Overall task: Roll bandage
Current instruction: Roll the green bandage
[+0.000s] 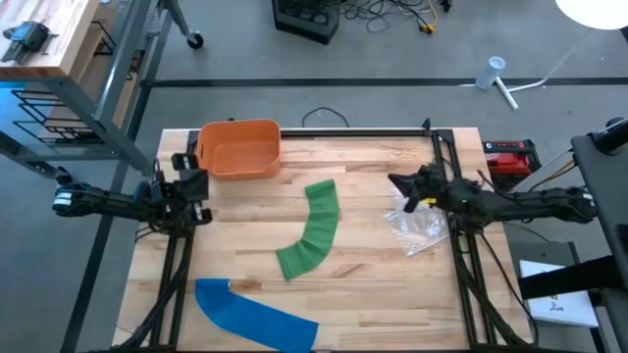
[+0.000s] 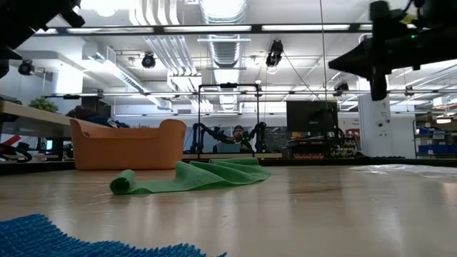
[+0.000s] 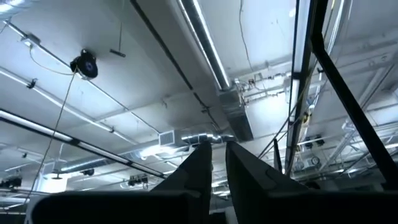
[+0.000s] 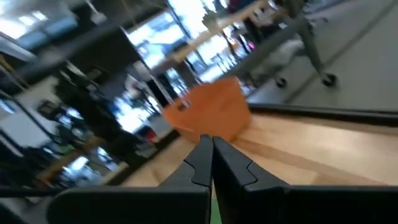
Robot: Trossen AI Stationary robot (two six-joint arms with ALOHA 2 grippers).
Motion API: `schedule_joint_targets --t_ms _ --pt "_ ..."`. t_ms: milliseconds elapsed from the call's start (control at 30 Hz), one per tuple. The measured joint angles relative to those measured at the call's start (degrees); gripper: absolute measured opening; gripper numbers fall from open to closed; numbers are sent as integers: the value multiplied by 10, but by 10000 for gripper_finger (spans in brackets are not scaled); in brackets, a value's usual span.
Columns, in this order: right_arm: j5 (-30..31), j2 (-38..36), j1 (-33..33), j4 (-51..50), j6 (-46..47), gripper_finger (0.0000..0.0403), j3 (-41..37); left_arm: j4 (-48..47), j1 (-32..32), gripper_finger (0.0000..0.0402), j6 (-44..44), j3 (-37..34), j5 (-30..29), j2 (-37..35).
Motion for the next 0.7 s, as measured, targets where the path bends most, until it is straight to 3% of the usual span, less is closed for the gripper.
schedule_joint_targets --t_ms 100,200,300,533,700 --pt "9 70 0 0 -22 0 34 -1 0 39 -5 0 0 0" --pt "9 134 0 0 -40 0 72 -4 -1 39 -83 0 6 0" --pt "-1 199 0 0 -66 0 112 -25 -1 39 -96 0 -4 5" --pt "-47 356 0 -1 -138 0 202 -211 1 39 -75 18 -22 61" --pt "-76 469 0 1 -197 4 259 -346 2 39 -165 72 -117 141"
